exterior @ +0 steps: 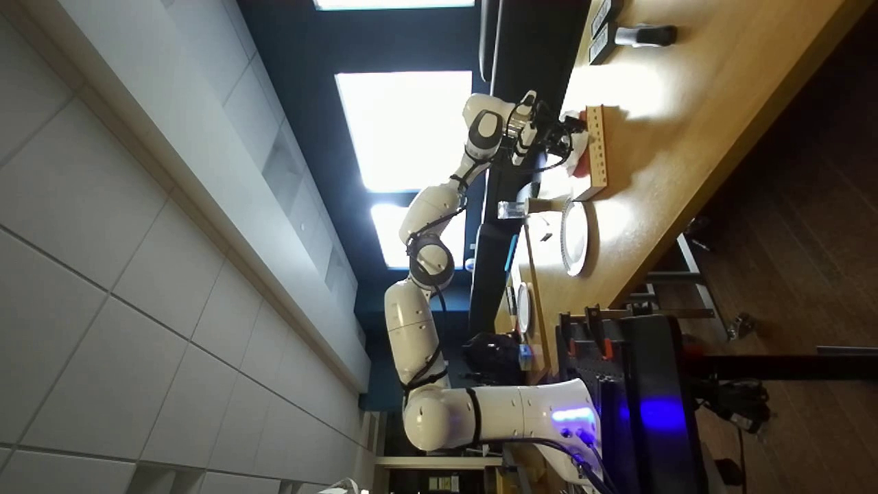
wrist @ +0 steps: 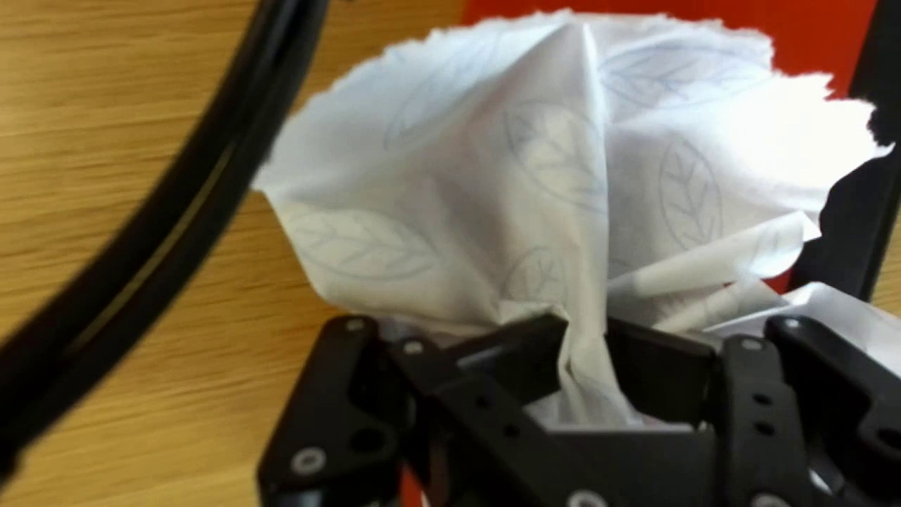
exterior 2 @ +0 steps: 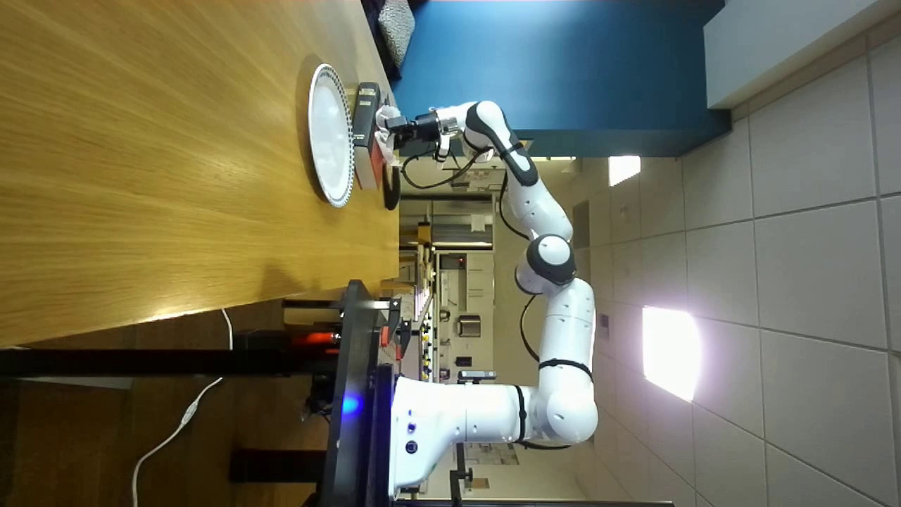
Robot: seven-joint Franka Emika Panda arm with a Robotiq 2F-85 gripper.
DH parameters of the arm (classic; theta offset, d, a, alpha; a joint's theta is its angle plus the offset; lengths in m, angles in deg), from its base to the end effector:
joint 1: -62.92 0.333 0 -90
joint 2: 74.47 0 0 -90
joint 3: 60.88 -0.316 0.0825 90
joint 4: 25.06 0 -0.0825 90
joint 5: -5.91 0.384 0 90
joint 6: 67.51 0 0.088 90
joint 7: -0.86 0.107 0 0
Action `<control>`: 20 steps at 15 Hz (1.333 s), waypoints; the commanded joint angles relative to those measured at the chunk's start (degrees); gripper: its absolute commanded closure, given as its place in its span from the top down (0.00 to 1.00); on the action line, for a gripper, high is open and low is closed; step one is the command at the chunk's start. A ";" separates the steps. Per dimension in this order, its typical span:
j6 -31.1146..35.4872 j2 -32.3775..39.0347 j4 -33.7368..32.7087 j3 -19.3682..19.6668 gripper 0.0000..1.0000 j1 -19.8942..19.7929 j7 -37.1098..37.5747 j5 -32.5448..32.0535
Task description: Use the tissue to wipe the cover of the book
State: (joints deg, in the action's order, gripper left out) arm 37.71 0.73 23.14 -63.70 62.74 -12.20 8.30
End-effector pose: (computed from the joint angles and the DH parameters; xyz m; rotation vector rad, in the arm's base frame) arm 0.7427 0.0232 0.0631 -2.9679 -0.3392 0.4614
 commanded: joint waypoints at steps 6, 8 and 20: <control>8.69 -15.36 25.10 -1.16 0.00 2.98 4.57 1.45; 12.42 -18.67 29.86 -1.47 0.00 2.97 5.66 1.99; 19.48 -42.16 56.38 -3.90 0.00 -1.85 5.53 7.94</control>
State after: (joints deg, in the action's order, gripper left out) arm 57.83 -30.95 70.04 -66.41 62.71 -5.16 14.32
